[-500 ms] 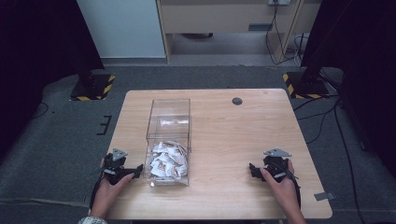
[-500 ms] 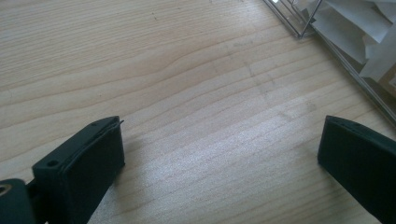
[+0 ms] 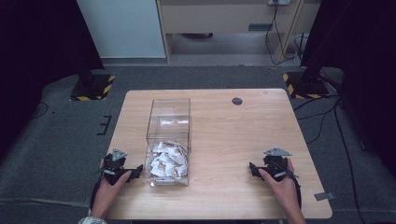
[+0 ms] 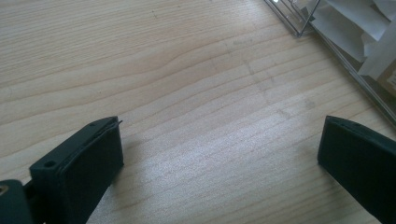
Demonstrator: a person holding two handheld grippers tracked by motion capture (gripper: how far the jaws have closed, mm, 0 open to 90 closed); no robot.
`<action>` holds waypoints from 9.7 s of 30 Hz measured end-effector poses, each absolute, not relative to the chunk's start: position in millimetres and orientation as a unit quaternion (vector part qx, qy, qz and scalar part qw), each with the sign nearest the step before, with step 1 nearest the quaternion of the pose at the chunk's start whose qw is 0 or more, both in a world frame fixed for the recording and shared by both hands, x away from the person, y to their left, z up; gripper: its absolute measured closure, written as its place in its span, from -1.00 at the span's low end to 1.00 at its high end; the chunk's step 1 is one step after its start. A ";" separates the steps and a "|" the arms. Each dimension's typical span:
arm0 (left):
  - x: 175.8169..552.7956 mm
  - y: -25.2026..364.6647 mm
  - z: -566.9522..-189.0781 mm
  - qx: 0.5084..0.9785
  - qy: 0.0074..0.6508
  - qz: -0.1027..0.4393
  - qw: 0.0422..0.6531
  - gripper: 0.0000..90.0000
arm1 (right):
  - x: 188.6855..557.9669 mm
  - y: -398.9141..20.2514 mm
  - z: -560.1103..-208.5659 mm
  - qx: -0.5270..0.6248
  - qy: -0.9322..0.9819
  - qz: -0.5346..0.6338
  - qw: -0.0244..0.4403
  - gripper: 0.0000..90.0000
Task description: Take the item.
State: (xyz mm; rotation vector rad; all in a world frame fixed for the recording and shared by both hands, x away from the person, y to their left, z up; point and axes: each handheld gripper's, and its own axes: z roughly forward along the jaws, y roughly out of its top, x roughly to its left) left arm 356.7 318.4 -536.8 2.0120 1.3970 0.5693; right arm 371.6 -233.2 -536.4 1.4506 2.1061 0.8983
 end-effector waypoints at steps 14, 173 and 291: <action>356.8 318.5 -536.8 0.762 0.528 0.214 0.309 -1.00 | 363.0 -218.2 -507.4 0.497 0.772 0.322 0.229 -0.72; 359.9 314.9 -536.8 0.765 0.524 0.213 0.310 -1.00 | 375.5 5.5 -410.7 0.267 0.874 0.381 0.137 0.30; 360.5 314.4 -536.8 0.765 0.522 0.212 0.310 -1.00 | 373.1 -1.8 -386.7 0.253 0.869 0.405 0.131 1.00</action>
